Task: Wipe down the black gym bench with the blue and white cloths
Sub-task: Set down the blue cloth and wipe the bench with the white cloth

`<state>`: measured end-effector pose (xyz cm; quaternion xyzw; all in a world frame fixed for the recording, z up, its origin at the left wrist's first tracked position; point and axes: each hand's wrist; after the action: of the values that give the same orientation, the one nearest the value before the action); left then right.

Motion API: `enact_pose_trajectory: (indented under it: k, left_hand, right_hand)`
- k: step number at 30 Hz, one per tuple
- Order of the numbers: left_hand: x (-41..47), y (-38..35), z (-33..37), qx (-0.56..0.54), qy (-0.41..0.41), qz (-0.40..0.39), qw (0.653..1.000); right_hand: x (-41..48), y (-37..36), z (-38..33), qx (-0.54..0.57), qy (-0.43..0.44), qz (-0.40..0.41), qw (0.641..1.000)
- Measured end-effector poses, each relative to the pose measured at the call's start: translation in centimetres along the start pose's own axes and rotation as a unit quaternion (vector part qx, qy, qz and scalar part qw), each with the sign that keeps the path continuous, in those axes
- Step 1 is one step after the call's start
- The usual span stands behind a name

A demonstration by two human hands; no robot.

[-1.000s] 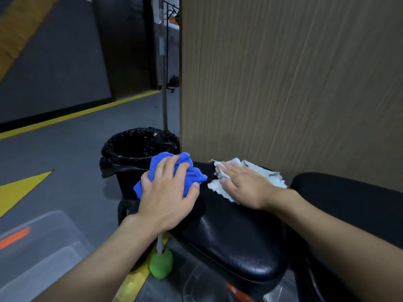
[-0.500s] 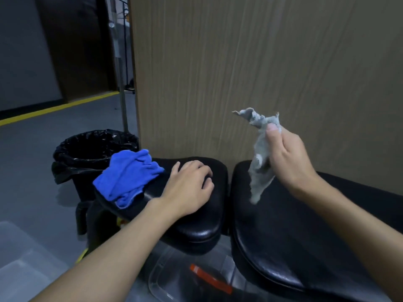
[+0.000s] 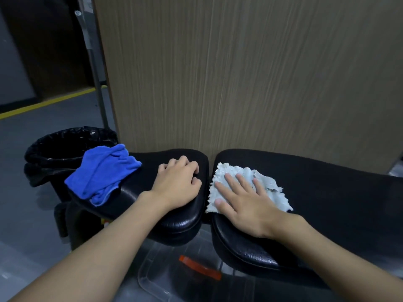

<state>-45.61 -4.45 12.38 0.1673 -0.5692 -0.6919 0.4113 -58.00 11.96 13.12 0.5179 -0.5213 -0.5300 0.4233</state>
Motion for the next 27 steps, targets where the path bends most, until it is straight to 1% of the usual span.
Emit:
enact_pose_trajectory:
  k: [3, 6, 9, 11, 15, 19, 23, 27]
  left_hand:
    - [0.4, -0.1, 0.3, 0.004, 0.008, 0.012, 1.0]
    - [0.7, -0.6, 0.5, 0.012, 0.015, 0.031, 0.999]
    - [0.9, -0.9, 0.5, 0.014, 0.014, 0.036, 0.999]
    - [0.9, -1.1, 0.4, 0.015, 0.012, 0.035, 0.999]
    - [0.8, -1.3, 0.3, 0.016, 0.009, 0.043, 0.999]
    - [0.8, -1.6, 0.4, 0.02, 0.006, 0.053, 0.998]
    - [0.9, -1.7, 0.1, 0.01, -0.001, 0.069, 0.998]
    - [1.1, -1.6, 0.0, -0.006, 0.004, 0.069, 0.998]
  right_hand:
    - [-1.5, -0.5, -0.7, -0.008, 0.025, -0.026, 0.999]
    - [-2.7, 0.1, -0.9, 0.015, 0.033, -0.038, 0.999]
    - [-1.9, 0.1, -0.4, -0.009, 0.019, -0.005, 1.0]
    - [-1.0, -0.3, 0.1, -0.002, 0.005, 0.008, 1.0]
    - [2.2, -0.2, 2.1, 0.006, -0.005, 0.016, 1.0]
    - [7.7, 0.2, 5.4, 0.001, -0.034, 0.039, 0.999]
    - [12.8, 1.1, 8.1, 0.011, -0.072, 0.04, 0.997]
    - [14.2, 1.4, 8.4, 0.009, -0.088, 0.038, 0.995]
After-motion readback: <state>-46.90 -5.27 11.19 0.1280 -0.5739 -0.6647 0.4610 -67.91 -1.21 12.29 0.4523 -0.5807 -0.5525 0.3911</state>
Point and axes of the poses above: each hand's wrist, its own x-axis towards the middle knuckle, its own y-axis out of the back of the hand, z = x × y, and after that the axes turned 12 degrees about y, right-handed
